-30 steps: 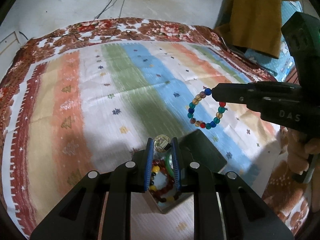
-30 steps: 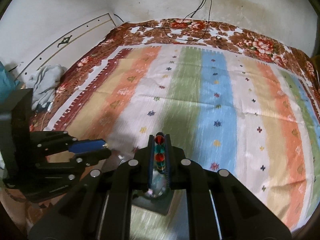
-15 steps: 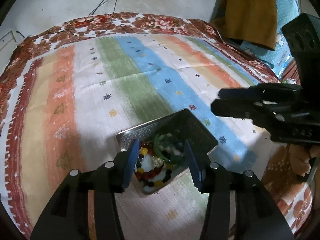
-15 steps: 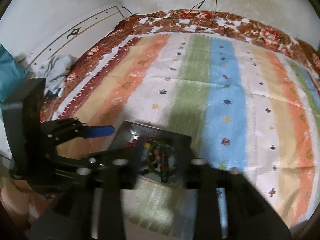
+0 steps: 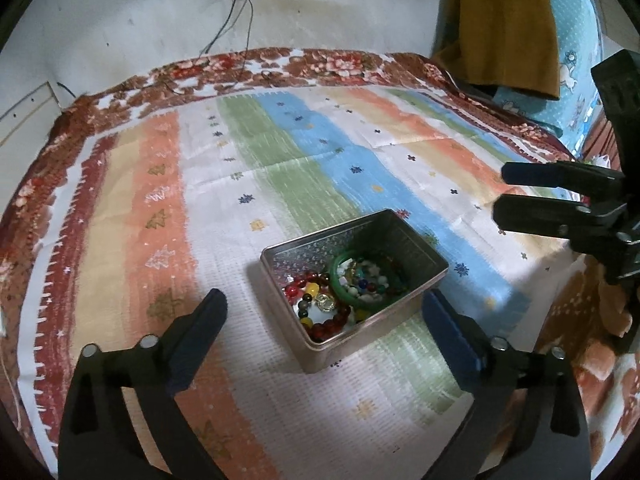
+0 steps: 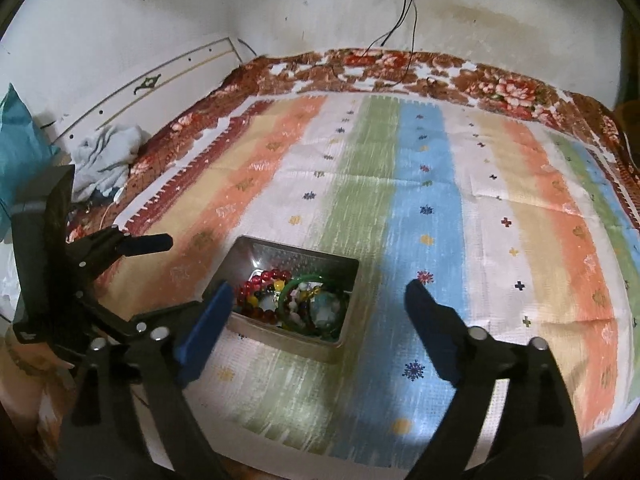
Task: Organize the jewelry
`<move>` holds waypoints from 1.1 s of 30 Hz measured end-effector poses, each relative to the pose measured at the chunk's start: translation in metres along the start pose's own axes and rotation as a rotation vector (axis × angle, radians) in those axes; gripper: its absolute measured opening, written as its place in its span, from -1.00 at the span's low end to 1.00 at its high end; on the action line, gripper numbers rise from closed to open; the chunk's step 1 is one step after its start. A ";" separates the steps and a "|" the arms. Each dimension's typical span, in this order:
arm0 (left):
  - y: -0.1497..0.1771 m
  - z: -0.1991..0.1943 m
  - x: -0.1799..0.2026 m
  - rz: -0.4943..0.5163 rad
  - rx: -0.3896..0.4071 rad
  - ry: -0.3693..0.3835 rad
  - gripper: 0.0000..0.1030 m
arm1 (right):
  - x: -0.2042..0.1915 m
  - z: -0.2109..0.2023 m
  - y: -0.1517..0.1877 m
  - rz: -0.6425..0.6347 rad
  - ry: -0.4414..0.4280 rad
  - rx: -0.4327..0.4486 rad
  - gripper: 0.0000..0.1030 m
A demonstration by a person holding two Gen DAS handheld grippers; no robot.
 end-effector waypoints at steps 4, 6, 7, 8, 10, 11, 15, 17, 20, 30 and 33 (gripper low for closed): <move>0.003 -0.007 0.000 -0.004 0.025 -0.031 0.89 | -0.006 -0.007 0.009 -0.010 -0.004 0.022 0.89; 0.003 -0.009 0.001 -0.011 0.033 -0.040 0.89 | -0.009 -0.010 0.012 -0.034 0.019 0.028 0.90; 0.004 -0.011 0.001 -0.014 0.038 -0.052 0.89 | -0.011 -0.011 0.013 -0.041 0.022 0.034 0.90; 0.004 -0.013 0.002 -0.013 0.045 -0.065 0.89 | -0.011 -0.012 0.014 -0.044 0.022 0.039 0.90; 0.005 -0.017 0.004 -0.007 0.063 -0.084 0.89 | -0.013 -0.015 0.017 -0.036 0.024 0.059 0.90; 0.006 -0.019 0.005 -0.003 0.072 -0.103 0.89 | -0.012 -0.017 0.018 -0.027 0.023 0.070 0.90; 0.007 -0.026 0.007 0.002 0.099 -0.111 0.89 | -0.011 -0.017 0.022 -0.014 0.028 0.073 0.90; 0.007 -0.028 0.006 -0.004 0.109 -0.100 0.89 | -0.011 -0.016 0.024 -0.021 0.039 0.068 0.90; 0.007 -0.029 0.008 0.001 0.108 -0.089 0.89 | -0.011 -0.015 0.025 -0.019 0.040 0.063 0.90; 0.008 -0.028 0.010 0.009 0.106 -0.097 0.89 | -0.008 -0.010 0.027 -0.011 0.045 0.055 0.90; 0.008 -0.030 0.011 0.019 0.120 -0.093 0.89 | -0.008 -0.009 0.027 -0.013 0.047 0.053 0.90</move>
Point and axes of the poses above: each gripper's, at about its wrist camera, not at the fingertips, and z roughly the way its jaws point, x to its right, y to its underside, the point moved 1 cm from there along z, roughly the way its jaws point, and after that the axes turned 9 degrees about -y, right-handed, at the moved point
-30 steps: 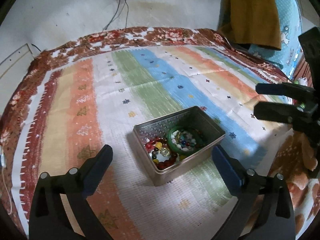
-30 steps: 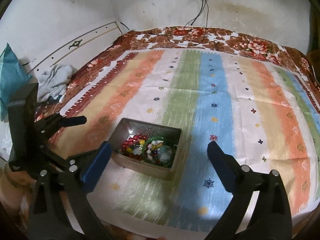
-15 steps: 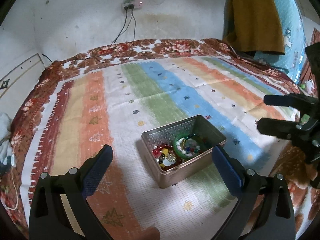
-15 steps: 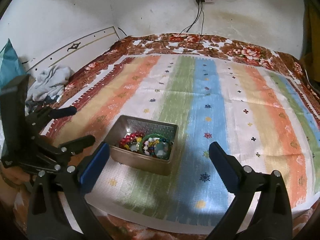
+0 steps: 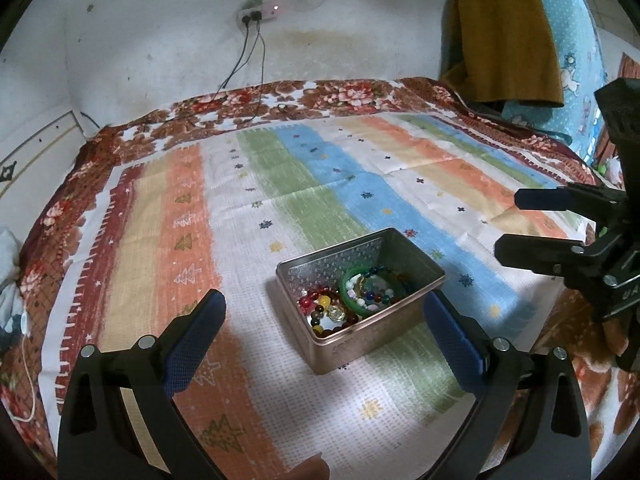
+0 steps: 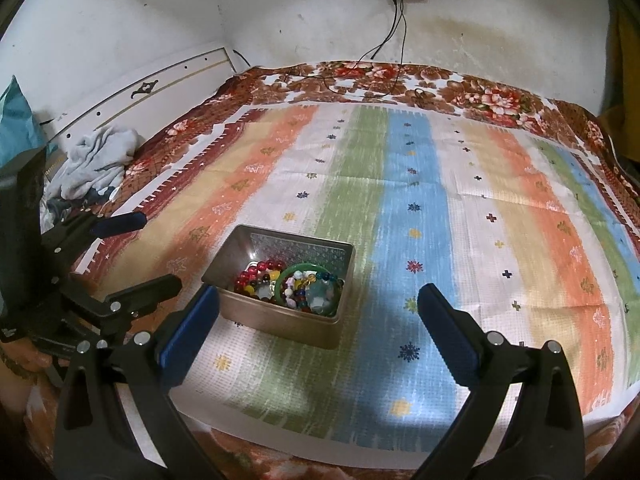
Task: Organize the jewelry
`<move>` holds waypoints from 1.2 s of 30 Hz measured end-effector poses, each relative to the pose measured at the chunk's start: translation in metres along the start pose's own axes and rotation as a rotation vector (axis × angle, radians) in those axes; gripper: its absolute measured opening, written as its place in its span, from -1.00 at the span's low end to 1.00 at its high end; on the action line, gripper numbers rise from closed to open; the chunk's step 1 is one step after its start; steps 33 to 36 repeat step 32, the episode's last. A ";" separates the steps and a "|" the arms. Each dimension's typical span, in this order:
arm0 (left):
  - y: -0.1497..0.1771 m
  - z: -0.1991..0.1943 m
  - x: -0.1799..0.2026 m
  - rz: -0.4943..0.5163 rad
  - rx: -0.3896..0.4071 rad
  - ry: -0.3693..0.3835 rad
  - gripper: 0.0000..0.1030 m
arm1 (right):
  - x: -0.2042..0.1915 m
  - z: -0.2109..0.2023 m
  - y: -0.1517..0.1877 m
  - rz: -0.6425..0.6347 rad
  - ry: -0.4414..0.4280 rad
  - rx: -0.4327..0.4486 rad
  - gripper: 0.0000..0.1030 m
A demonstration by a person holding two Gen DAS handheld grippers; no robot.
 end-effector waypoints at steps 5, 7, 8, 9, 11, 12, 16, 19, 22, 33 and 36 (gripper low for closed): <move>0.000 -0.001 0.001 0.002 0.010 0.002 0.89 | 0.002 0.003 0.001 -0.006 0.006 -0.017 0.90; 0.001 -0.001 0.000 -0.002 0.011 0.007 0.89 | 0.003 0.004 0.002 -0.003 0.006 -0.023 0.90; 0.001 -0.002 0.000 -0.006 0.011 0.011 0.89 | 0.003 0.005 0.002 -0.003 0.006 -0.024 0.90; 0.001 -0.002 -0.001 -0.008 0.011 0.011 0.89 | 0.003 0.005 0.003 -0.002 0.006 -0.026 0.90; 0.002 -0.002 -0.001 -0.013 0.012 0.015 0.89 | 0.003 0.005 0.003 -0.002 0.007 -0.029 0.90; 0.002 -0.002 -0.002 -0.015 0.012 0.016 0.89 | 0.003 0.006 0.003 -0.003 0.007 -0.030 0.90; 0.003 -0.003 -0.002 -0.019 0.018 0.024 0.89 | 0.002 0.007 0.004 -0.006 0.009 -0.035 0.90; 0.003 -0.003 -0.002 -0.017 0.016 0.022 0.89 | 0.002 0.008 0.004 -0.006 0.009 -0.038 0.90; 0.004 -0.003 -0.002 -0.018 0.014 0.020 0.89 | 0.002 0.008 0.004 -0.006 0.009 -0.037 0.90; 0.004 0.006 -0.007 -0.043 -0.034 0.015 0.89 | 0.003 0.008 0.004 -0.007 0.009 -0.038 0.90; 0.004 0.006 -0.007 -0.043 -0.034 0.015 0.89 | 0.003 0.008 0.004 -0.007 0.009 -0.038 0.90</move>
Point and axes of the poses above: each gripper's, at about its wrist camera, not at the fingertips, and z roughly the way its jaws point, x to its right, y to its underside, the point moved 1 cm from there along z, roughly the way its jaws point, and after that the axes turned 9 degrees about -y, right-handed, at the moved point
